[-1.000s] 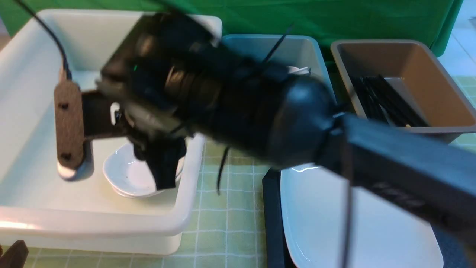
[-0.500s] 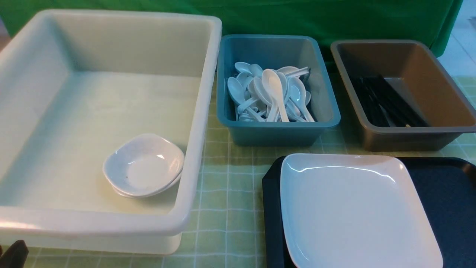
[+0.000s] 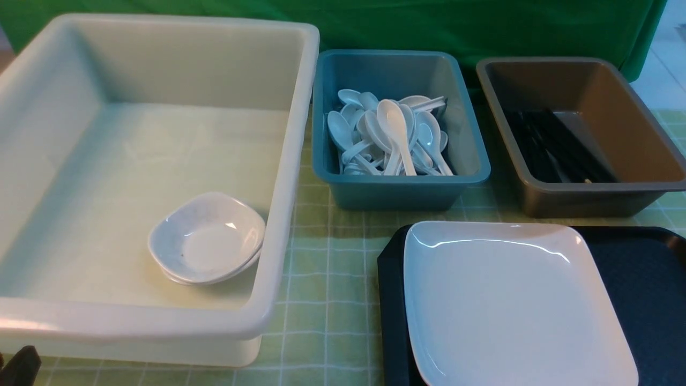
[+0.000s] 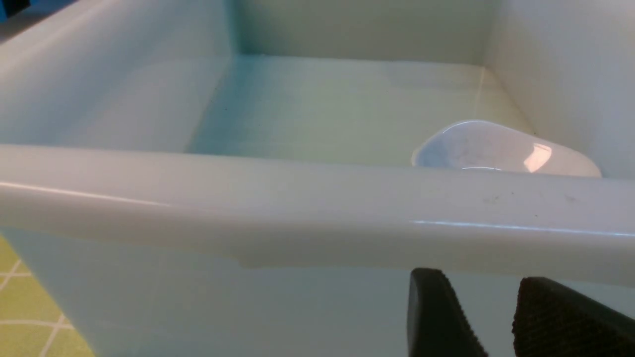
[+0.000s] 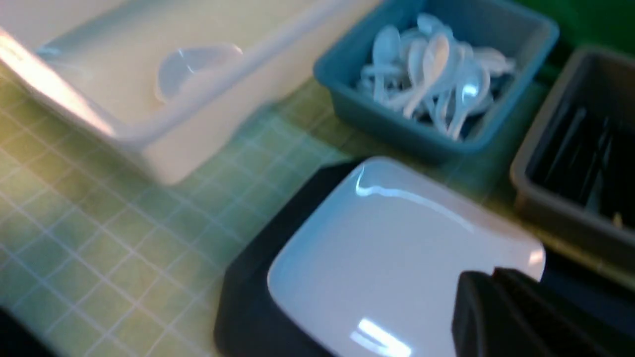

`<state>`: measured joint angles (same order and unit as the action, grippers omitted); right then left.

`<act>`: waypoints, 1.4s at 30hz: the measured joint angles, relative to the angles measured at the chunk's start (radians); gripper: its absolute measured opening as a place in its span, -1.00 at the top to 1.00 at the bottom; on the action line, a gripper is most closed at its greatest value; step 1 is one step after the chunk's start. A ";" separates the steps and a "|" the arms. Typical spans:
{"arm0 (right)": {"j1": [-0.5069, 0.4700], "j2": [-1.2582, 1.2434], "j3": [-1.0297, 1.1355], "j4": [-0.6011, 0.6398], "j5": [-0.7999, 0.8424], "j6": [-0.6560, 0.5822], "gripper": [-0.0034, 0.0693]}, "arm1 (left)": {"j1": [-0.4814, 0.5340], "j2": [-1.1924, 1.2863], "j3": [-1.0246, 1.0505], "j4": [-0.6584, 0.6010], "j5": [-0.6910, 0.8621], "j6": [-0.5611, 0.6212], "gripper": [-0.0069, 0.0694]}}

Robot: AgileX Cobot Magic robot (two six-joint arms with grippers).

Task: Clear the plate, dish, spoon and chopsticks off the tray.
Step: Use the left arm to grab a plate from the dinner plate

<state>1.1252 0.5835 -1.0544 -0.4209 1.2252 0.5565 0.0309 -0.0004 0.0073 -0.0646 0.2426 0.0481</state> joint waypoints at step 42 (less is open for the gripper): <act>0.000 0.011 0.184 -0.437 -0.008 -0.297 0.91 | 0.000 0.000 0.000 -0.920 -0.112 -0.358 0.24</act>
<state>1.1255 0.5946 -0.8706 -0.8577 1.2175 0.2593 0.0309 -0.0004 0.0073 -0.9850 0.1311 -0.3095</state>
